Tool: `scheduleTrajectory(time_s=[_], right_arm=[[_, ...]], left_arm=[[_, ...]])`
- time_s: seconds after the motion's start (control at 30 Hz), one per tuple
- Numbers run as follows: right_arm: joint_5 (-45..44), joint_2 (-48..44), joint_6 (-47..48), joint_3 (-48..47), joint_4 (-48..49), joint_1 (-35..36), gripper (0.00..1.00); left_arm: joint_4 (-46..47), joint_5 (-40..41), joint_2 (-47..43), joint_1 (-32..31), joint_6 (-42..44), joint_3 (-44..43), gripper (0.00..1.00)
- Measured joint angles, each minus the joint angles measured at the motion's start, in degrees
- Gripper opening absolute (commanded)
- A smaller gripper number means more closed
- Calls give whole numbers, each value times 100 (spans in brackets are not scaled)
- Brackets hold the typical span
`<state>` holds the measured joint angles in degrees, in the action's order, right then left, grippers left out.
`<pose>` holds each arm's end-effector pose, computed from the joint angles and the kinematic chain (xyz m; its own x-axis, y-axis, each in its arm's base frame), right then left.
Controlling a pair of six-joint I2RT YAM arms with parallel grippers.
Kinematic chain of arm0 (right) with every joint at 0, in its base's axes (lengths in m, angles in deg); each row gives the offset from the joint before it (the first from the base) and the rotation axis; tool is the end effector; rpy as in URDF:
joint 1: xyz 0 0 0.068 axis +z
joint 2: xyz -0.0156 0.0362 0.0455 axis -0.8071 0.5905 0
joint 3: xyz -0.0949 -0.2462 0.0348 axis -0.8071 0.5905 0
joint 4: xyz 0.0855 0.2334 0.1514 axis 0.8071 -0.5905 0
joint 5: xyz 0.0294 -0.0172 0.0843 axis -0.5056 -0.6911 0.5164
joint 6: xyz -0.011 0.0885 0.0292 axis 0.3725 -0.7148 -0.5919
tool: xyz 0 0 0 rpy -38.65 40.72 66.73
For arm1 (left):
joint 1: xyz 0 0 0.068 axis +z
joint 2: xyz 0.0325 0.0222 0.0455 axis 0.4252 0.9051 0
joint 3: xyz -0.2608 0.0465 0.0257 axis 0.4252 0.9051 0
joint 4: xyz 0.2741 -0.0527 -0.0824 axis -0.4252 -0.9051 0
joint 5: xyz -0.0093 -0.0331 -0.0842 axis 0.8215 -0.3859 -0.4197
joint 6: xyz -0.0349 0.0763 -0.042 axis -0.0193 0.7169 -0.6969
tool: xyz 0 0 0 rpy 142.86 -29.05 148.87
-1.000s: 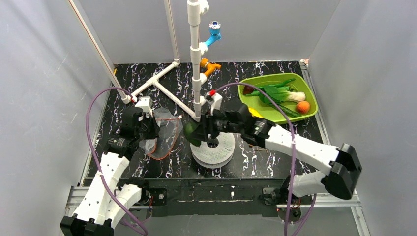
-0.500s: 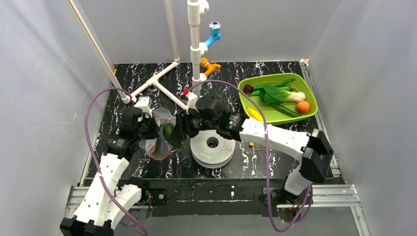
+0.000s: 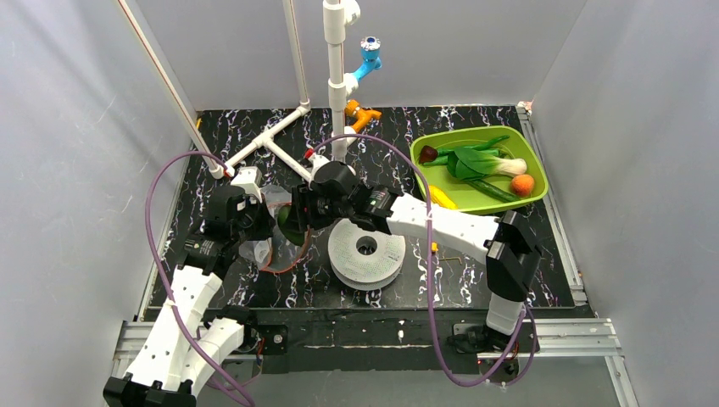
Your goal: Place the food in the zip-top bag and seal the zipper
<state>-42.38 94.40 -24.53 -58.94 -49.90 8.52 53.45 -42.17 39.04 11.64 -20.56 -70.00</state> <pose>0.2263 0.4442 0.2790 -0.7318 -0.0517 -0.6796 -0.5820 0.5662 0.5837 0.2409 -0.0614 0.2828 -0.5416 -0.1142 -0.8328 0.1429 0.9638 -0.2251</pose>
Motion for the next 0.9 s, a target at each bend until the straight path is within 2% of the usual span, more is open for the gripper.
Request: scheduleTrajectory(time_s=[0.13,0.2,0.63,0.77,0.9], right_arm=[[-267,14,25,-7,-148,4,75],[-399,14,69,-26,-217,4,79],[-656,-111,461,-66,-280,2,78],[-787,-830,890,636,-188,2,80],[-1292,-1870,1424,1412,22,4,82]], left_arm=[[0,0,0,0,0,0,0],[0,0,-5,0,0,0,0],[0,22,-31,0,0,0,0],[0,22,-31,0,0,0,0],[-2,22,-31,0,0,0,0]])
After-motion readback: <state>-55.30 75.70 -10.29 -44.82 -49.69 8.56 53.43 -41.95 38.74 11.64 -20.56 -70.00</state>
